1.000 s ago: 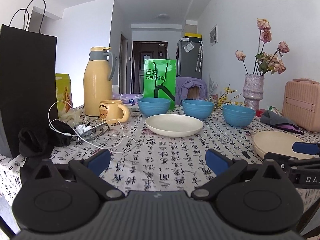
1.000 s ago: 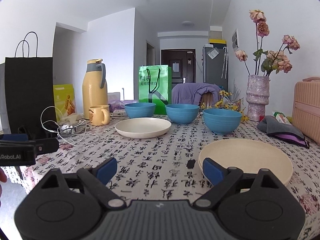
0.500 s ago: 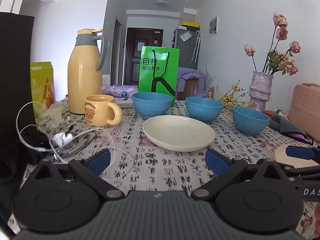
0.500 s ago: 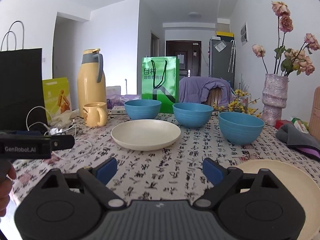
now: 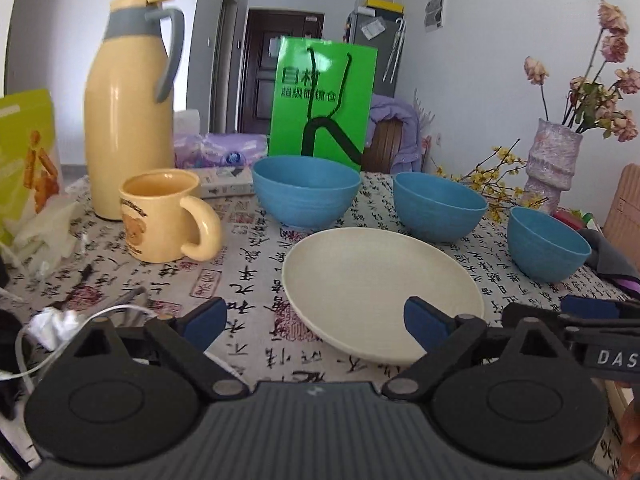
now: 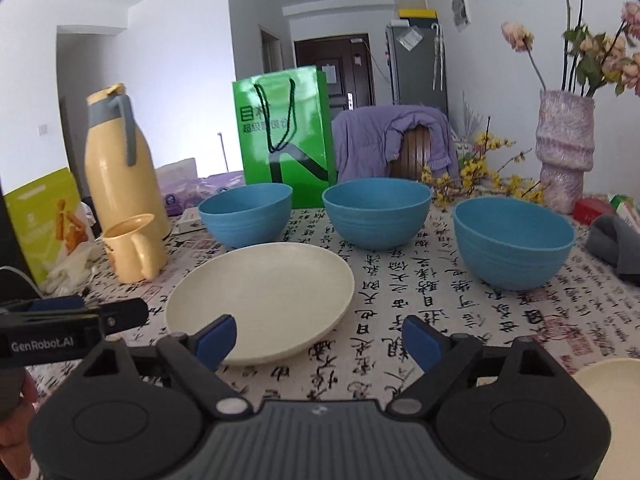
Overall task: Organize plates and bowls
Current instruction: 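Move both grippers to the rim of the flat cream plate beside the bowls, then close both grippers on the cream plate rim and lift it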
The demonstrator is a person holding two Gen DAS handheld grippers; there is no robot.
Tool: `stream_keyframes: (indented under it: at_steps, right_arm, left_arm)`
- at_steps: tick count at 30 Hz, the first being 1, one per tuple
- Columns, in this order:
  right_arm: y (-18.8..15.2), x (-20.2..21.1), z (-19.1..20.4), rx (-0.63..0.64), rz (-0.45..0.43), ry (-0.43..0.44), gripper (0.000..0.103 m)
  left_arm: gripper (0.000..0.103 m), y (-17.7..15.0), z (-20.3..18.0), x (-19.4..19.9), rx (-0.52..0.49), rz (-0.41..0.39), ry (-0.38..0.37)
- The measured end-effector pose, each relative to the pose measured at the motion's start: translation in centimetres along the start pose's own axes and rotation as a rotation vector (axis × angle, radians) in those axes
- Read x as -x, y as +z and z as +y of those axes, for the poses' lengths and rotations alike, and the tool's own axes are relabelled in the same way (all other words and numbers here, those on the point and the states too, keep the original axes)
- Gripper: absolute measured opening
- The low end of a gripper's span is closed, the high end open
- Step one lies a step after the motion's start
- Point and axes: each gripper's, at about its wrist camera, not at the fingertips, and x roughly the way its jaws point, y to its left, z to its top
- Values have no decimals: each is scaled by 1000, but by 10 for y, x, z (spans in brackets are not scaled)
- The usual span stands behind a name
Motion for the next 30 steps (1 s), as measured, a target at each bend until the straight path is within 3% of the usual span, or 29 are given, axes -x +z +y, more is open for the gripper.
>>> stream_keyframes:
  at_steps: [4, 8, 15, 17, 21, 30]
  right_arm:
    - [11, -39, -2, -42, 70, 9, 81]
    - [15, -69, -1, -62, 113, 16, 76]
    - [15, -100, -2, -63, 161, -22, 51]
    - [14, -105, -5, -99, 173, -25, 36]
    - [12, -108, -7, -114, 171, -52, 21]
    - [9, -76, -8, -106, 164, -40, 16]
  left_arm:
    - [73, 11, 5, -40, 2, 69, 13]
    - [48, 15, 11, -70, 6, 110, 19]
    - [23, 12, 14, -92, -6, 134, 14]
    - [20, 10, 15, -93, -8, 138, 18]
    - [17, 10, 17, -93, 7, 154, 13]
    - [16, -1, 11, -47, 8, 123, 23]
